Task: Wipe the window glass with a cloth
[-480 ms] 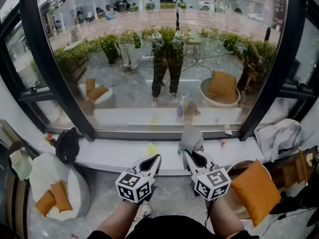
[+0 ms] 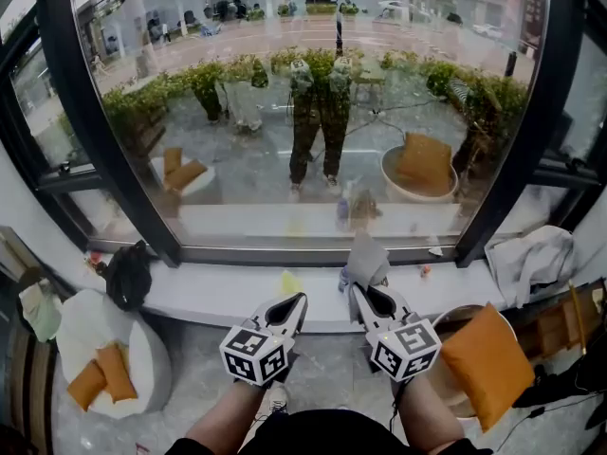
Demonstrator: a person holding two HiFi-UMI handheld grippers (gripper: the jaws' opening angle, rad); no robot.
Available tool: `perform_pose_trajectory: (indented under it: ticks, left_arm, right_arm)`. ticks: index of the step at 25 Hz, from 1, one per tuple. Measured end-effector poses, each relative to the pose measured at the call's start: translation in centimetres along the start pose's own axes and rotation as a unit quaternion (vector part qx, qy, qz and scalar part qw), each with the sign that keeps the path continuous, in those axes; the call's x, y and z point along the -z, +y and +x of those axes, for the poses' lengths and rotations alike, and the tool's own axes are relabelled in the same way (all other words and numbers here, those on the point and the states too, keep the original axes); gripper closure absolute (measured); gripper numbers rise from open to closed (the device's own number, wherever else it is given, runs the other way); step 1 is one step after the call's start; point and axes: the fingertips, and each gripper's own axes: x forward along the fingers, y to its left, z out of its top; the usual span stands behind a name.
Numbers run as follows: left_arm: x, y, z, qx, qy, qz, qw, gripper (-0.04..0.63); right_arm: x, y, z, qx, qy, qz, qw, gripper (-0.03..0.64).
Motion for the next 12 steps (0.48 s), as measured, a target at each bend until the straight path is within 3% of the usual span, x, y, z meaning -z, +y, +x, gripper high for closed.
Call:
perform_pose_trajectory:
  ticks: [12]
  left_arm:
    - [-0.7,-1.3,1.3,-0.019,-0.006,0.012,0.9997,0.597]
  right_arm:
    - [-1.0,-1.8,-0.6,-0.011,-0.005,-0.014,1.000,0.577]
